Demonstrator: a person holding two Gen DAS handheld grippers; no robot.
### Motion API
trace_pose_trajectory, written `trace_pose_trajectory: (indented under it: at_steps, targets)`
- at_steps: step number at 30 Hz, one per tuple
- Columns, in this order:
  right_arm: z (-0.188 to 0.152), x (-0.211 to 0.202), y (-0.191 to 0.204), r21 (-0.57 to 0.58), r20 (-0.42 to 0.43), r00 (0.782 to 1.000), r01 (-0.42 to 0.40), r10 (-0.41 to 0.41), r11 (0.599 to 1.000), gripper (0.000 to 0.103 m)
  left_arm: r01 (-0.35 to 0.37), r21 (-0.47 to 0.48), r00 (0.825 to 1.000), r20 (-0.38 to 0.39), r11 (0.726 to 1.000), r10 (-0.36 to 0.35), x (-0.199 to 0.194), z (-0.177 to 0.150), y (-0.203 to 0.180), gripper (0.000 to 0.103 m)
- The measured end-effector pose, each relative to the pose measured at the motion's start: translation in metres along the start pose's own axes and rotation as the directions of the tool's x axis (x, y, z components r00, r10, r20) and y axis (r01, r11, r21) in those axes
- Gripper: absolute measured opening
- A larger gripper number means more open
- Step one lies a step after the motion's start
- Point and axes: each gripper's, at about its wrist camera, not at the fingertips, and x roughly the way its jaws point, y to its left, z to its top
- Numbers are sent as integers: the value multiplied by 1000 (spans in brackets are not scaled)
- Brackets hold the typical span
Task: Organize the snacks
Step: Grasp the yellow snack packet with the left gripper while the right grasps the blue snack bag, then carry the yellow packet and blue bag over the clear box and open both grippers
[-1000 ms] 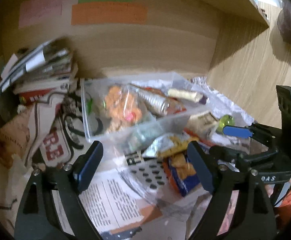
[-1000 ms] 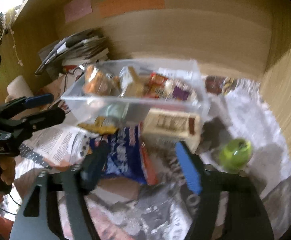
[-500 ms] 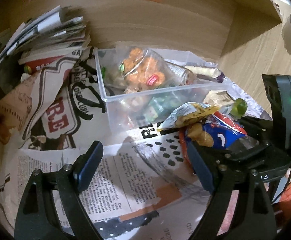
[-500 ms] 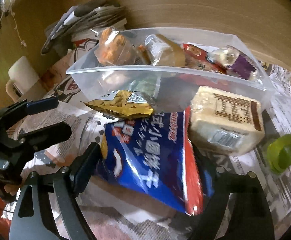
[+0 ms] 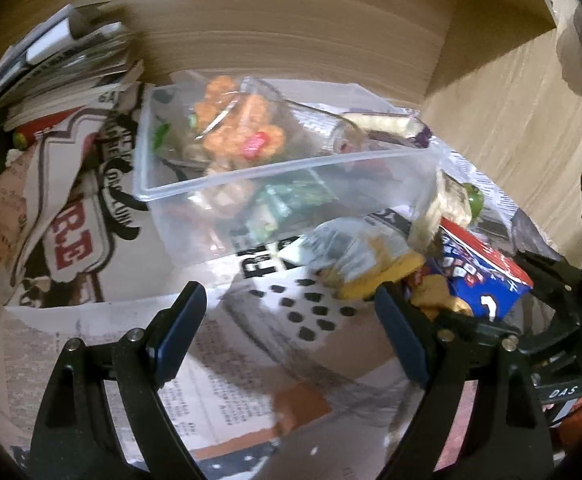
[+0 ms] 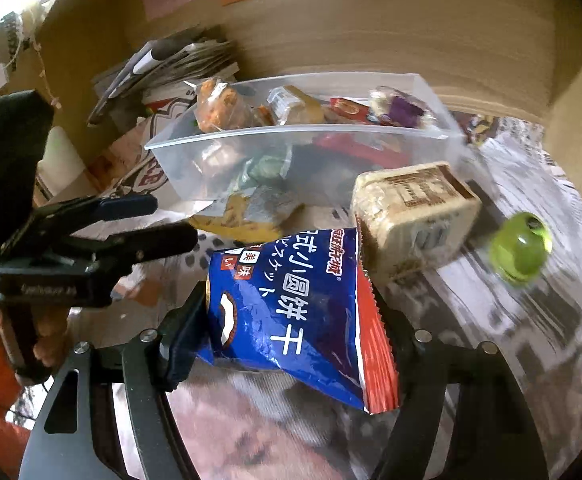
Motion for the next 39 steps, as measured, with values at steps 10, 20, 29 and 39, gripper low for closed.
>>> trace_pose_trajectory:
  at_steps: [10,20,29,39]
  targets:
    - [-4,-31,-15,36,44,999,12,-14,999,69,32,47,999,-7,998,-31,15,21,-39,87]
    - [-5,-50,-26,62,101,994,26,-32,998,68,1,5,991,-131,1000,0,65,24,-34,87]
    - [-5,-49,-25,80,115,993,-17,7,997,67,-10,27,995,-97,1000,12,50,11,-23,55]
    - [12,-60,-4,32,195,981,-32,26,999,67,2,36,1000,6,999,-3,-9,0,-17,46]
